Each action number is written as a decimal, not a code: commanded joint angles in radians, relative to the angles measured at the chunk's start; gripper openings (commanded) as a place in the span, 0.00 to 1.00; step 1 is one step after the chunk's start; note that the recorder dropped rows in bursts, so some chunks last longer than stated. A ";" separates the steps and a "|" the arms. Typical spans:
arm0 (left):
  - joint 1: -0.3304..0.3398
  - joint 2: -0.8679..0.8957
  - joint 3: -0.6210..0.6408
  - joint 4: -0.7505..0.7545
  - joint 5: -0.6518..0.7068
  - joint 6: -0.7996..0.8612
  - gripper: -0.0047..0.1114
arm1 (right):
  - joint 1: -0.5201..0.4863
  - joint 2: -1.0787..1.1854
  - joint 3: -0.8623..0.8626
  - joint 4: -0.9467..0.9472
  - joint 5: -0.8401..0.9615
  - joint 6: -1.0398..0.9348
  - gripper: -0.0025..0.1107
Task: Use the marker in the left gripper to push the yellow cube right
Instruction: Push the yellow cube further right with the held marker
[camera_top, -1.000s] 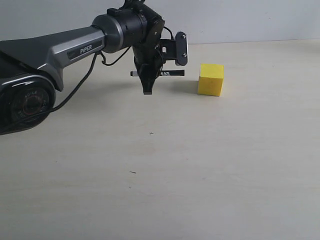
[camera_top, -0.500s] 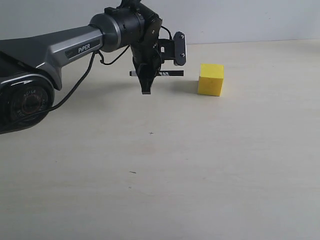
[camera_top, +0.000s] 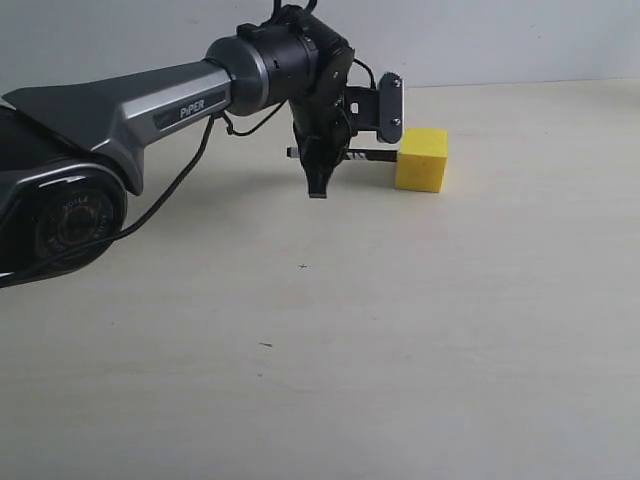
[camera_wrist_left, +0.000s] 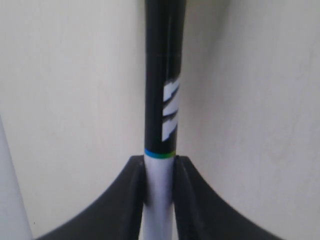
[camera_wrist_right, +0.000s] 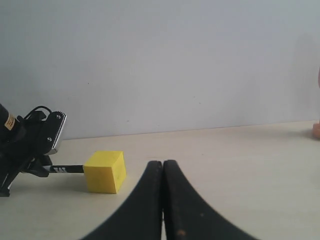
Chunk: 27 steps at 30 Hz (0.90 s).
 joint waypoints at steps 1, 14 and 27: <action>-0.003 -0.006 -0.009 -0.017 0.021 0.000 0.04 | -0.005 -0.007 0.004 -0.001 -0.005 -0.002 0.02; -0.009 -0.006 -0.009 -0.017 0.022 -0.056 0.04 | -0.005 -0.007 0.004 -0.001 -0.005 -0.002 0.02; -0.011 -0.006 -0.009 -0.015 0.028 -0.055 0.04 | -0.005 -0.007 0.004 -0.001 -0.005 -0.002 0.02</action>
